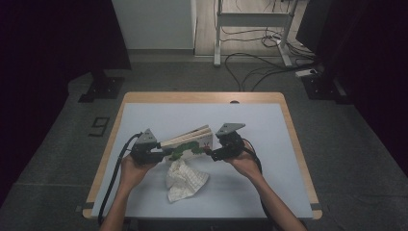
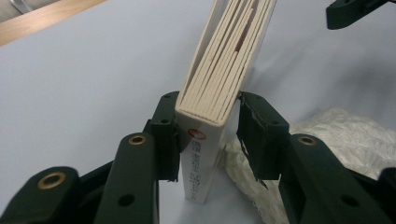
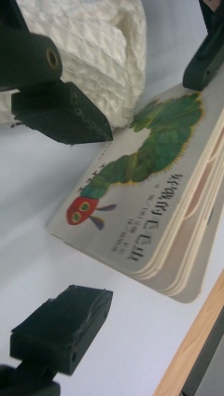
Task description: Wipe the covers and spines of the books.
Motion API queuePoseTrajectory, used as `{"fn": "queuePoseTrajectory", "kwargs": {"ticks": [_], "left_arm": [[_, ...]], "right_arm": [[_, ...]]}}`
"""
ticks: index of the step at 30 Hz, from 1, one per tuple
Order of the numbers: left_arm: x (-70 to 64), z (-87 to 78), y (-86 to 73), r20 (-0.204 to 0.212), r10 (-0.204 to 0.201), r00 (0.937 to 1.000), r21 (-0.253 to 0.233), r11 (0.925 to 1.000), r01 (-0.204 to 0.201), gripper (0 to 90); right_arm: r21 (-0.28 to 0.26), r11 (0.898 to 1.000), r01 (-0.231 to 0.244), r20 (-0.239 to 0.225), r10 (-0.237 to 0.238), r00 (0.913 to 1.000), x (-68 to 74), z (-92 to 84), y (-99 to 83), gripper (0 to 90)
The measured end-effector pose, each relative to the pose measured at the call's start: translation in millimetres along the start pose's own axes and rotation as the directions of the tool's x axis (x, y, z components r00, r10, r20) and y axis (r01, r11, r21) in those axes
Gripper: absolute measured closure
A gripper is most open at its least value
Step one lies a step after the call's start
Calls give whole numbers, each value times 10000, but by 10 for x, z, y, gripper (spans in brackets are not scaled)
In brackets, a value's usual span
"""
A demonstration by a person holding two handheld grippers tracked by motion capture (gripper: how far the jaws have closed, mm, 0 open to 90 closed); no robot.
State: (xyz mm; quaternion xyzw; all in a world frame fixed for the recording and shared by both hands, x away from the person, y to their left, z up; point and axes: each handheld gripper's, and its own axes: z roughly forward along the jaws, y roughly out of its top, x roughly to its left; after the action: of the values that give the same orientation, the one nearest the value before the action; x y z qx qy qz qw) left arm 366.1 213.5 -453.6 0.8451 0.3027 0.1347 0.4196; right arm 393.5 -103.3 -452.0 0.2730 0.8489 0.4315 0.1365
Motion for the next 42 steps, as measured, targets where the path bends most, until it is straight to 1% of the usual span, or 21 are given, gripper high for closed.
{"fn": "queuePoseTrajectory", "kwargs": {"ticks": [10, 15, 17, 19, 24, 26, 30, 32, 34, 38, 42], "left_arm": [[2, 0, 0, 16, 0, 10000, 9, 10000, 0, 603], [6, 0, -1, 35, -12, 10000, 4, 10000, 12, 603], [7, 0, -1, 42, -11, 10000, 5, 10000, 11, 604], [6, -1, -2, 43, -9, 10000, 8, 10000, 9, 604], [13, 0, -4, 77, -33, 10000, -13, 10000, 34, 603], [14, 1, -4, 98, -41, 9999, -11, 10000, 41, 601], [10, -1, -7, 82, -62, 9999, 41, 10000, 62, 592], [7, -5, -14, -30, -75, 10000, 120, 9999, 75, 572], [15, -17, -26, -62, -158, 9999, 137, 9998, 159, 552], [34, -54, -71, -30, -450, 9990, 47, 9990, 451, 498], [10, -103, -118, -64, -532, 9986, 144, 9985, 533, 407]], "right_arm": [[-89, 10000, 26, -300, -29, 9995, -169, 228, 80, 148], [-274, 9996, 38, -681, -56, 9977, -203, 307, 115, 155], [-317, 9995, 27, -877, -55, 9961, -202, 322, 127, 158], [-360, 9993, 44, -946, -78, 9955, -197, 322, 135, 155], [-407, 9991, -110, -1197, 61, 9928, -186, 269, 115, 159], [-350, 9993, -101, -1081, 63, 9941, -163, 243, 106, 192], [-257, 9997, -8, -582, -7, 9983, -144, 203, 103, 335], [-250, 9996, -106, -499, 93, 9987, -161, 185, 101, 396], [-263, 9995, -181, -496, 168, 9986, -175, 172, 95, 435], [-343, 9991, -262, -489, 245, 9985, -190, 159, 74, 485], [-323, 9992, -244, -503, 227, 9985, -192, 147, 66, 496]]}}
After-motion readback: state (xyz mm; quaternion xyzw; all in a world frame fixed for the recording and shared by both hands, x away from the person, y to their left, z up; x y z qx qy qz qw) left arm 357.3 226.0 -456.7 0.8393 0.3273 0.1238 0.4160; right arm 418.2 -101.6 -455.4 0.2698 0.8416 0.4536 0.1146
